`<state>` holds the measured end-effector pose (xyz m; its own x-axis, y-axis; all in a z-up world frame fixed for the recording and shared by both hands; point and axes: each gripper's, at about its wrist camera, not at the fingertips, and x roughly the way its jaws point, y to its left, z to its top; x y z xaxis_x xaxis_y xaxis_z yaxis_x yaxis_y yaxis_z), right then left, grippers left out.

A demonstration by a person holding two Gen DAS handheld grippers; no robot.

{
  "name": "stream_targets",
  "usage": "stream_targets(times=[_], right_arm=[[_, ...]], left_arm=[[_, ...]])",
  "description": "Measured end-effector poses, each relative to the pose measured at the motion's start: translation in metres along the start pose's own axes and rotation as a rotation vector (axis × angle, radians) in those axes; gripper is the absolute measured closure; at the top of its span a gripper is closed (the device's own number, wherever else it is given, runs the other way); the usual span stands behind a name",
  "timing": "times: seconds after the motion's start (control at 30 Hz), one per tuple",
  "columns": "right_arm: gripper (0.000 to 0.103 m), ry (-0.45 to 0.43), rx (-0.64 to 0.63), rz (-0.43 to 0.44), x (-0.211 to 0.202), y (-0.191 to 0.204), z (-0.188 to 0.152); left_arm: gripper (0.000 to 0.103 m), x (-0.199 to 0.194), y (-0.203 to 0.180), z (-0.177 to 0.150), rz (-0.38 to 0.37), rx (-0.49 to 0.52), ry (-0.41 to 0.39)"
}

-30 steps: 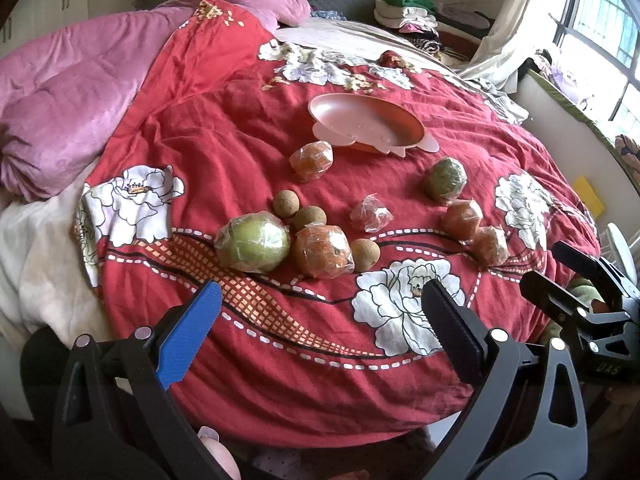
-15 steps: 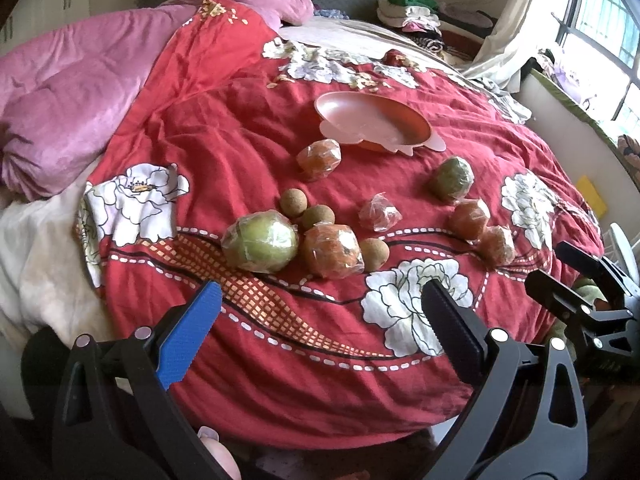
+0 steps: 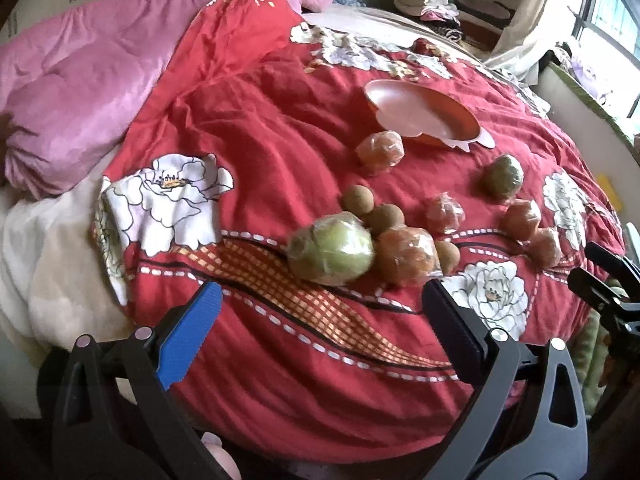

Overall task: Organize fruits
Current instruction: 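Grasp the large green wrapped fruit with the left tool while the right tool grasps a wrapped orange, then lift both held fruits and carry them over the pink bowl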

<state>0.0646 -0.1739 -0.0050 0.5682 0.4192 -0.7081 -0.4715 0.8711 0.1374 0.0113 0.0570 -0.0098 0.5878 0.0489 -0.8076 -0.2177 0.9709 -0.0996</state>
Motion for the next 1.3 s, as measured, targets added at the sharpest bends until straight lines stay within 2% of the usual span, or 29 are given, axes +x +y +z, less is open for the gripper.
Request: stream_targets(times=[0.1,0.2,0.23,0.37,0.6,0.8,0.87,0.9,0.93,1.1,1.3], right_arm=[[0.004,0.001,0.001,-0.003,0.001,-0.001,0.000],[0.004,0.008,0.007,-0.005,0.004,-0.003,0.001],[0.004,0.009,0.007,-0.006,0.004,-0.004,0.001],[0.004,0.012,0.010,-0.008,0.007,-0.007,0.002],[0.004,0.028,-0.006,-0.005,0.015,-0.011,0.005],[0.005,0.065,-0.008,-0.014,0.030,-0.019,0.006],[0.015,0.067,-0.013,-0.014,0.032,-0.020,0.006],[0.030,0.065,-0.014,-0.014,0.033,-0.021,0.006],[0.040,0.073,-0.024,-0.009,0.035,-0.021,0.007],[0.058,0.096,-0.050,0.027,0.042,-0.020,0.007],[0.060,0.102,-0.071,0.036,0.048,-0.019,0.006]], left_arm=[[0.019,0.002,0.005,0.004,-0.004,0.007,-0.011],[0.033,0.009,0.008,0.010,-0.010,0.031,0.002],[0.042,0.010,0.008,0.011,-0.015,0.038,0.005],[0.054,0.017,0.007,0.015,-0.067,0.070,0.025],[0.060,0.029,-0.003,0.021,-0.096,0.122,0.046],[0.061,0.037,0.006,0.026,-0.154,0.091,0.060],[0.061,0.039,0.007,0.027,-0.167,0.086,0.063],[0.061,0.040,0.008,0.027,-0.172,0.083,0.064],[0.061,0.040,0.008,0.027,-0.178,0.081,0.064],[0.062,0.042,0.008,0.031,-0.196,0.074,0.062],[0.062,0.044,0.012,0.033,-0.225,0.060,0.067]])
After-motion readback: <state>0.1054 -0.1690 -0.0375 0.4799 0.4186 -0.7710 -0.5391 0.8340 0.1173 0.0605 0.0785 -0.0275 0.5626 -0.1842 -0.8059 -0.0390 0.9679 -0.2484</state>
